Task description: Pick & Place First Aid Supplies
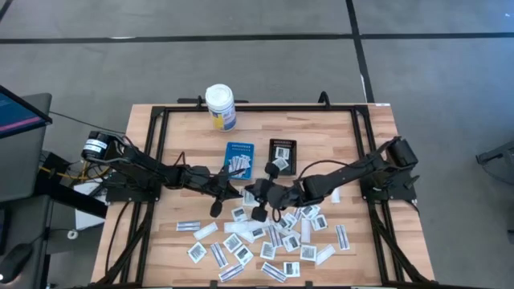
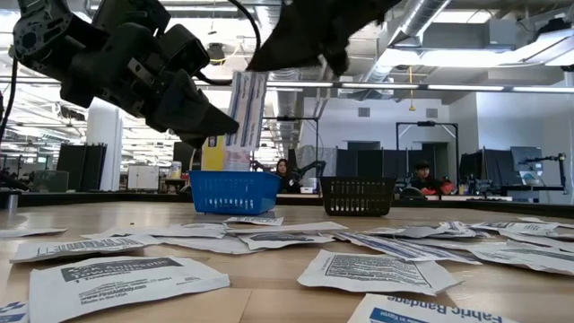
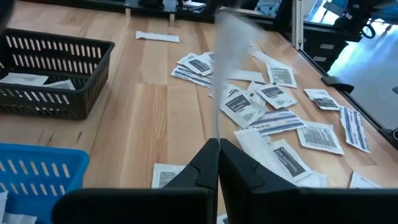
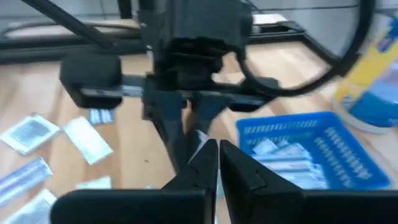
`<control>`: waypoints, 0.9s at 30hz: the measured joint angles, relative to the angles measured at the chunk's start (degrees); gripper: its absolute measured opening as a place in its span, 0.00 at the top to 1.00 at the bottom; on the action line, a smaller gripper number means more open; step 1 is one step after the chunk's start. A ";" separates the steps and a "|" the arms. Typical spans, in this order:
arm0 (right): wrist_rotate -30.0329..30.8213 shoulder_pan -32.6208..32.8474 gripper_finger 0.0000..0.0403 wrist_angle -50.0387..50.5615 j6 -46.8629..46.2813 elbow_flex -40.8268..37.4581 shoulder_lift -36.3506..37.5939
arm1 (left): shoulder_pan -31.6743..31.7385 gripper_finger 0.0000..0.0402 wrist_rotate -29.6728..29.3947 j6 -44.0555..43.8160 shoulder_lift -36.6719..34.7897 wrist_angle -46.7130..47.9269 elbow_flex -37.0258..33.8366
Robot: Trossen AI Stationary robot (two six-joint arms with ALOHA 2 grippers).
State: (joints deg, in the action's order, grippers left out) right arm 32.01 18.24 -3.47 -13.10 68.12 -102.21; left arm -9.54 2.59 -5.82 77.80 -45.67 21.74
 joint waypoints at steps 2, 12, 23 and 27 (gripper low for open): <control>0.06 0.73 0.97 0.63 0.00 0.11 1.02 | 0.00 0.98 0.00 0.00 0.00 0.21 0.02; 1.13 1.56 0.90 6.44 -7.43 0.07 1.76 | 0.00 0.98 0.00 -0.08 -0.02 -0.31 0.02; -2.16 0.02 0.86 12.62 -16.59 0.07 1.65 | -0.03 0.98 0.02 -0.44 -0.04 -0.71 0.04; -2.62 0.00 0.86 12.02 -16.93 0.07 1.65 | -0.04 0.98 0.02 -0.63 -0.04 -0.98 0.04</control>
State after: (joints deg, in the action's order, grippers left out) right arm 29.40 18.24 8.55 -30.03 68.18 -100.55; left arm -9.58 2.61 -6.46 77.76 -46.65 21.78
